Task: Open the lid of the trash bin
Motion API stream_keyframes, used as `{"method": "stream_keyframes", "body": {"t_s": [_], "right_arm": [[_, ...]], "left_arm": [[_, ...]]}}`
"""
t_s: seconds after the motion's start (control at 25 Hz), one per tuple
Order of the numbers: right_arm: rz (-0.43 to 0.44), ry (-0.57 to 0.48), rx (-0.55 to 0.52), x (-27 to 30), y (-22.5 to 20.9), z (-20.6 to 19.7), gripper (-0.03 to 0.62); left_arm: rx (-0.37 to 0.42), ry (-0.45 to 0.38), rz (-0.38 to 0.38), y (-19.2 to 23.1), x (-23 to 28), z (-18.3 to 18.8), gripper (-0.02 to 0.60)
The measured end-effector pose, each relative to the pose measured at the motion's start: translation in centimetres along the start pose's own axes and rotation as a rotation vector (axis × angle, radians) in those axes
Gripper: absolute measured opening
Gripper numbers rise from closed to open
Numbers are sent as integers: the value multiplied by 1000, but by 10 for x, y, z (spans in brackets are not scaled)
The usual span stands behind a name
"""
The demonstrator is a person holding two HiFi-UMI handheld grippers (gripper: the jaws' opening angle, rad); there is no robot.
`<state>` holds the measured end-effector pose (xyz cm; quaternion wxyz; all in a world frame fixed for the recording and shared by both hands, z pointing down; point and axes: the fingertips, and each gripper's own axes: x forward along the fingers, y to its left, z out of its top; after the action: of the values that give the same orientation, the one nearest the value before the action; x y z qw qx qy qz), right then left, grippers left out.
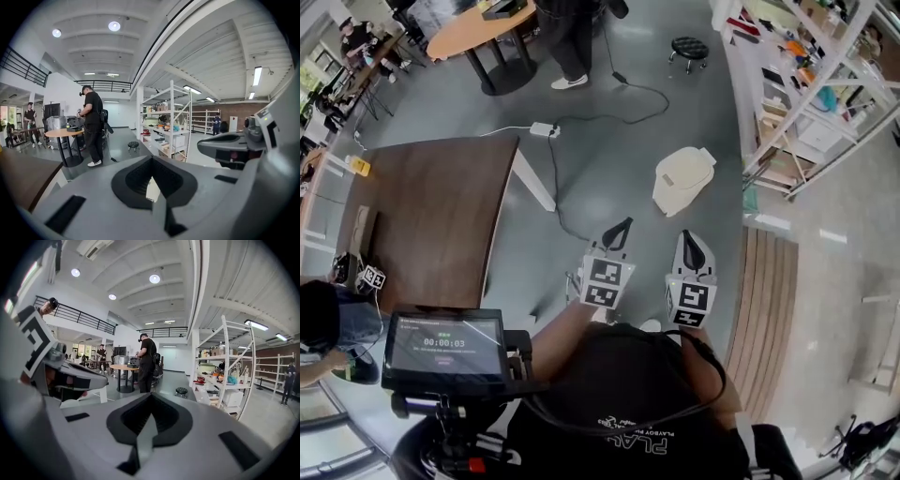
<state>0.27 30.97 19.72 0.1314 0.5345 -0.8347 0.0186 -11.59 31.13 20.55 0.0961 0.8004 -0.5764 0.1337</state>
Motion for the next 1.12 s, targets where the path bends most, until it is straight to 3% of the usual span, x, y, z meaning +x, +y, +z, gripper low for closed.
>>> {"method": "stream_keyframes", "body": {"t_s": [0.44,0.76,1.12], "right_arm": [[-52,21,36,21,15,-6,0],[-30,40,51,71,-9,-9,0],[26,41,56,126,-68,-10,0]], "left_arm": [[4,13,-50,25,18,-11,-2],[8,48,-33,39,65,-7,-2],[16,64,11,33,141,16,-3]]}}
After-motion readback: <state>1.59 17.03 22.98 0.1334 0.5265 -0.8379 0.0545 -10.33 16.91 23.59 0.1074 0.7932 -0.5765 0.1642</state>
